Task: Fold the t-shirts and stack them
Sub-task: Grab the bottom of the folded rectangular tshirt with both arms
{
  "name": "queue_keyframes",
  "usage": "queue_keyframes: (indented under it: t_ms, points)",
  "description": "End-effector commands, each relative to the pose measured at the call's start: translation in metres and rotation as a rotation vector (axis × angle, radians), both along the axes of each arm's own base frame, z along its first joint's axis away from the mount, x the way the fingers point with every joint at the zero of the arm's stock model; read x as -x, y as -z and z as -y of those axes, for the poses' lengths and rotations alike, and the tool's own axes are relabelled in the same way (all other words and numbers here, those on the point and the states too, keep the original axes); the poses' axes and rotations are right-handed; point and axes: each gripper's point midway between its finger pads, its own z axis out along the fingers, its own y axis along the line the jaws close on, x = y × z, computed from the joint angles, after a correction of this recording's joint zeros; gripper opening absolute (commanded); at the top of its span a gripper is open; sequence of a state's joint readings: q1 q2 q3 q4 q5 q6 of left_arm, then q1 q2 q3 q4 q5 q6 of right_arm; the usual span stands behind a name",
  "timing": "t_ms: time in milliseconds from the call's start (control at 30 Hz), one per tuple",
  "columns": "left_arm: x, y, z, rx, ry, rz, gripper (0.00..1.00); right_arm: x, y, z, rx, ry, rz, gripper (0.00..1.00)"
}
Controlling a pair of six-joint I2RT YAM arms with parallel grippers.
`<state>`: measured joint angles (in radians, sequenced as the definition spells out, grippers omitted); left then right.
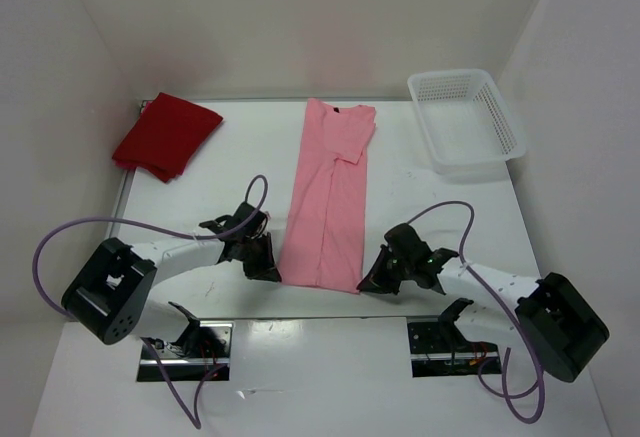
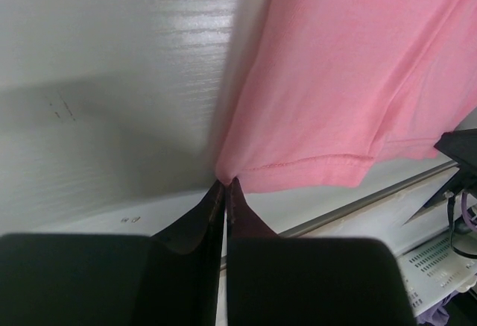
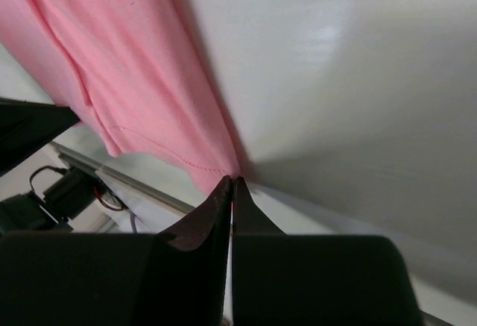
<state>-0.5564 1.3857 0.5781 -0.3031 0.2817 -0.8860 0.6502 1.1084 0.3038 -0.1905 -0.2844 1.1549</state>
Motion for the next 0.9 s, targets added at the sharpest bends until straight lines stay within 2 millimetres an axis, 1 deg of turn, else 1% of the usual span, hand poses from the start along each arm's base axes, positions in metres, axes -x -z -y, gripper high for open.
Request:
queue_keyframes:
  t_ms: [0,33,67,100,133,167,200,233,267,300,333,367,400,433,467,500,533,567,600,633,667,700,733,767,800,833,867]
  points:
    - [0.013,-0.004,-0.004,-0.004,0.056,-0.031,0.01,0.004,-0.019,-0.013,-0.042,-0.041,0.025,0.01]
    - [0.020,-0.009,-0.006,0.000,0.069,-0.042,0.00,0.015,-0.016,-0.009,-0.018,-0.058,-0.004,0.01]
    - [0.026,-0.011,-0.004,0.018,0.085,-0.047,0.00,0.016,-0.027,-0.013,-0.035,-0.061,0.015,0.01]
    - [0.034,-0.014,-0.002,0.040,0.060,-0.095,0.00,0.022,-0.036,-0.019,-0.051,-0.079,0.013,0.01]
    - [0.050,-0.022,0.004,0.106,0.078,-0.165,0.00,0.029,-0.037,-0.015,-0.032,-0.088,-0.008,0.01]
    - [0.058,-0.025,0.004,0.121,0.076,-0.195,0.00,0.029,-0.041,-0.015,-0.036,-0.088,-0.004,0.01]
    - [0.059,-0.035,0.003,0.138,0.080,-0.167,0.00,0.033,-0.050,-0.019,-0.062,-0.106,-0.013,0.01]
    - [0.058,-0.040,-0.006,0.104,0.054,-0.170,0.00,0.033,-0.053,-0.018,-0.055,-0.106,-0.021,0.01]
    - [0.050,-0.046,-0.011,0.085,0.038,-0.154,0.00,0.032,-0.063,-0.016,-0.037,-0.114,-0.005,0.01]
    - [0.036,-0.061,-0.008,0.101,0.053,-0.106,0.00,0.026,-0.065,-0.011,-0.016,-0.127,0.026,0.01]
    - [0.028,-0.068,-0.007,0.109,0.037,-0.089,0.00,0.010,-0.070,-0.004,-0.018,-0.086,0.046,0.01]
    - [0.017,-0.076,-0.006,0.116,0.024,-0.056,0.00,-0.005,-0.085,-0.004,-0.041,-0.075,0.093,0.01]
    - [0.003,-0.080,-0.005,0.121,0.015,-0.035,0.00,-0.014,-0.083,0.002,-0.025,-0.075,0.075,0.01]
    - [-0.022,-0.095,-0.006,0.112,0.009,0.048,0.00,-0.038,-0.083,0.017,0.008,-0.054,0.126,0.01]
    - [-0.039,-0.102,-0.010,0.111,-0.008,0.092,0.00,-0.058,-0.098,0.019,0.006,-0.048,0.172,0.01]
    - [-0.062,-0.102,-0.018,0.108,-0.049,0.115,0.00,-0.072,-0.092,0.024,0.035,-0.042,0.155,0.01]
    - [-0.078,-0.104,-0.024,0.090,-0.047,0.156,0.00,-0.088,-0.096,0.028,0.052,-0.058,0.197,0.01]
    - [-0.103,-0.102,-0.027,0.057,-0.062,0.178,0.00,-0.118,-0.113,0.033,0.063,-0.024,0.270,0.01]
    - [-0.119,-0.102,-0.028,0.045,-0.063,0.197,0.00,-0.133,-0.113,0.037,0.081,-0.017,0.286,0.01]
    - [-0.133,-0.103,-0.025,0.043,-0.044,0.221,0.00,-0.156,-0.112,0.040,0.094,-0.025,0.290,0.01]
    - [-0.149,-0.091,-0.024,0.016,-0.053,0.209,0.00,-0.167,-0.111,0.037,0.098,-0.034,0.295,0.01]
    - [-0.177,-0.106,-0.017,0.031,-0.059,0.286,0.00,-0.184,-0.110,0.039,0.114,-0.021,0.328,0.01]
    - [-0.191,-0.106,-0.015,0.027,-0.065,0.304,0.00,-0.202,-0.103,0.039,0.141,-0.017,0.324,0.01]
    - [-0.206,-0.088,-0.016,0.007,-0.077,0.275,0.00,-0.213,-0.098,0.046,0.151,-0.001,0.317,0.01]
    - [-0.228,-0.101,-0.012,0.009,-0.085,0.321,0.00,-0.229,-0.085,0.048,0.169,0.001,0.311,0.01]
    - [-0.232,-0.089,-0.011,0.003,-0.084,0.305,0.00,-0.237,-0.081,0.050,0.171,0.010,0.310,0.01]
    - [-0.251,-0.086,-0.007,0.000,-0.089,0.320,0.00,-0.245,-0.076,0.052,0.175,0.012,0.314,0.01]
